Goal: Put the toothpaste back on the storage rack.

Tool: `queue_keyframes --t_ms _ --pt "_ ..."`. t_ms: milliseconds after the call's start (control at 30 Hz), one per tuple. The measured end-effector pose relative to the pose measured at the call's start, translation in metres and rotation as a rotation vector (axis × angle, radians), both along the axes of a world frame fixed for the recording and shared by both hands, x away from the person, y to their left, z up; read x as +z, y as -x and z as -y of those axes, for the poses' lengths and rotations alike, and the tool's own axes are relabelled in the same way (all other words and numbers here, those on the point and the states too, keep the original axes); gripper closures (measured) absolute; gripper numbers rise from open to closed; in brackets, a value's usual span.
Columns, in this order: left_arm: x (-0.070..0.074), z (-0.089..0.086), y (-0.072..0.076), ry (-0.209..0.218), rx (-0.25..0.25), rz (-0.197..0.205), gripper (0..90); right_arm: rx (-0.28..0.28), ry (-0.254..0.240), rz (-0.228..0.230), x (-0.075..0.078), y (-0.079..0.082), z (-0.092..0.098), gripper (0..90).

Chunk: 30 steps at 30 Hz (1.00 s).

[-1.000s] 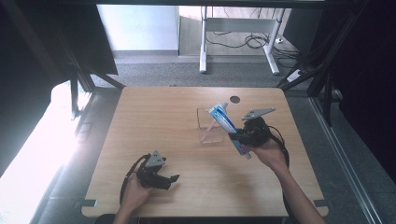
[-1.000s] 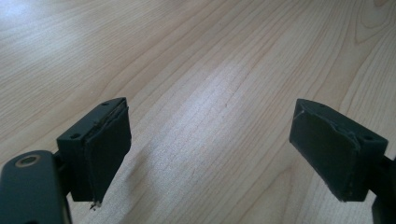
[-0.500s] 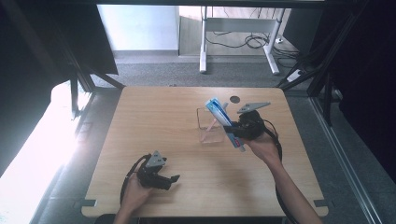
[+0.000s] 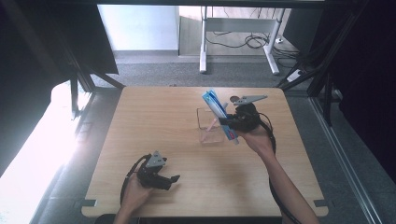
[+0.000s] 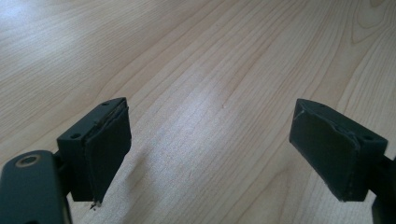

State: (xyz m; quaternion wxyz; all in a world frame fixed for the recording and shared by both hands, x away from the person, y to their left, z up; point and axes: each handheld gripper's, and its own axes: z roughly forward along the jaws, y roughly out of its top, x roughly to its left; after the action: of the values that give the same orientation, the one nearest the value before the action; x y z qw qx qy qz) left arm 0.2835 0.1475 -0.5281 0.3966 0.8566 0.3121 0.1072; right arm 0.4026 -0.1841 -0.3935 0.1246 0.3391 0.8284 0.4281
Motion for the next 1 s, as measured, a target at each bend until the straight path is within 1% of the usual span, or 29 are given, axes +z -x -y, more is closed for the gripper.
queue_keyframes --t_ms 33,200,367,500,1000 --pt "0.000 0.000 0.000 0.000 0.000 0.000 13.2 0.001 0.003 0.008 0.001 -0.001 -0.001 73.1" --pt "0.000 0.000 0.000 -0.002 -0.003 -0.001 13.2 -0.004 -0.006 0.014 0.004 -0.008 -0.006 73.1" --pt "0.000 0.000 0.000 0.002 -0.002 -0.001 13.2 -0.002 -0.036 0.014 0.003 -0.015 -0.012 73.3" --pt "0.000 -0.001 -0.001 -0.005 -0.006 0.000 13.2 -0.001 -0.028 0.017 0.002 -0.019 -0.018 73.3" --pt "0.000 -0.001 -0.001 0.001 -0.006 0.002 13.3 -0.009 -0.050 0.046 0.003 -0.036 -0.035 73.5"
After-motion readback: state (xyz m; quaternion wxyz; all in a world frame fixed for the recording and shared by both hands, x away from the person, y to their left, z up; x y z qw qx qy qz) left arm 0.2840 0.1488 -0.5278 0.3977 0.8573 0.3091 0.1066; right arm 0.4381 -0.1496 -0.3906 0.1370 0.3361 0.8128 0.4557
